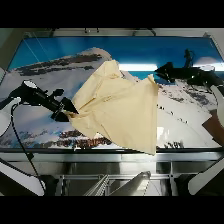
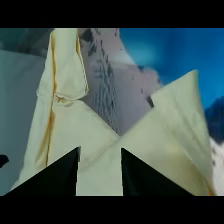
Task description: Fold the shirts.
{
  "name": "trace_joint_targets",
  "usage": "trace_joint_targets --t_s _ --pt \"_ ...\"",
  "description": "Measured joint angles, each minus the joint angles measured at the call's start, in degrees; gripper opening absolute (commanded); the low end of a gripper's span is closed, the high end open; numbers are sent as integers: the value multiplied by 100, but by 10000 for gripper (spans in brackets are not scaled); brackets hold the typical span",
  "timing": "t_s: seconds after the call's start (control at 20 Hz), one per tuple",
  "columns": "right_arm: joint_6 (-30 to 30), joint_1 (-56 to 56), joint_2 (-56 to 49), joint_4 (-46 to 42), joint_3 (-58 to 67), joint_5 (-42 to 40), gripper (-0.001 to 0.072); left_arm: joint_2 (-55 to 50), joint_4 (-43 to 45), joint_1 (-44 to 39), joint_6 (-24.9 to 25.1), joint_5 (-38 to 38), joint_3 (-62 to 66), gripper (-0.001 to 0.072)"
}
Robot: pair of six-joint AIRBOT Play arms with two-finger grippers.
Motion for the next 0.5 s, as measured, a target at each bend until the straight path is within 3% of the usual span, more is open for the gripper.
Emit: trace_joint_targets --t_s 0.25,0.5 --pt "267 -824 413 -533 -192 1397 291 358 57 245 153 -116 428 715" --pt "391 -1276 1727 -1314 -2361 1808 289 918 90 815 240 63 -474 715"
